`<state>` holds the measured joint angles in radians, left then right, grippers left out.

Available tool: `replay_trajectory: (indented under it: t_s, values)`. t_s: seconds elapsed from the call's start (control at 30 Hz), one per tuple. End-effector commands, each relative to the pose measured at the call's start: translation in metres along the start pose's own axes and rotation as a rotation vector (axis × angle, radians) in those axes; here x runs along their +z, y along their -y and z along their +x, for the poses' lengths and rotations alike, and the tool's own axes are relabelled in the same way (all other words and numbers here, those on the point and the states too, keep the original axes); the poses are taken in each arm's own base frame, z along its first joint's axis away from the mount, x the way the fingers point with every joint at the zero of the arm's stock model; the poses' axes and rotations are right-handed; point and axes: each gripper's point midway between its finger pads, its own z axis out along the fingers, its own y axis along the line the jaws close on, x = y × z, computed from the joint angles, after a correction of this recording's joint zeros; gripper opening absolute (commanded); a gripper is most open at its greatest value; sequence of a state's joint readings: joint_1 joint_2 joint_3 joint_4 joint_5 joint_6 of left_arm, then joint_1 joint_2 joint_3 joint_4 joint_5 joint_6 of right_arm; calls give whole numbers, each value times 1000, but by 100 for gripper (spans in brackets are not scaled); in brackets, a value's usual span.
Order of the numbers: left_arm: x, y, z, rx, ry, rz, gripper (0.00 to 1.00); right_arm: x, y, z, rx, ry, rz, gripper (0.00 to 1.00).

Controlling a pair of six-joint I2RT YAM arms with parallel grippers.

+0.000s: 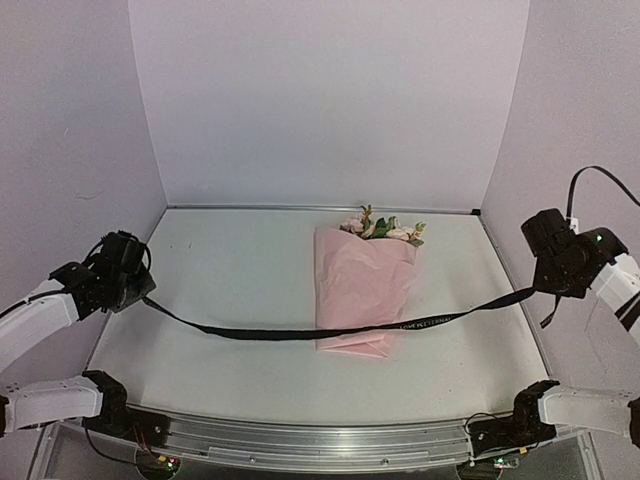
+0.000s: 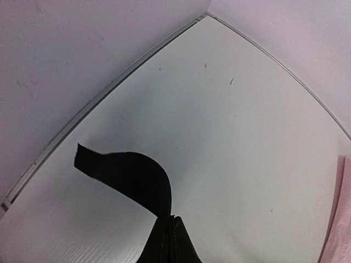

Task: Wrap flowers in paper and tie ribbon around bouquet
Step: Straighten the ribbon at the center of the board.

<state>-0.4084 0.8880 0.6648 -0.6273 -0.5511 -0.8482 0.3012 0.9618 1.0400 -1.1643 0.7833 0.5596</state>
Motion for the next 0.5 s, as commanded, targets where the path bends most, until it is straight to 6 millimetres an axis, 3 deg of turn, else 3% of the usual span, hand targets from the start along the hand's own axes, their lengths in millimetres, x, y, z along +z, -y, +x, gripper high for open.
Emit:
replay_trajectory:
  t_s: [0.0,0.17,0.27,0.47]
  values:
    - [13,-21,22,-211,-11,-58,0,24,8,14,24,-66,150,0]
    - [22,-46,36,-245,12,-143,0,49,13,26,-11,-155,277,0]
    - [21,-53,33,-240,44,-176,0,58,18,27,-13,-194,322,0]
    - [13,-62,17,-226,107,-222,0,57,35,23,13,-194,350,0]
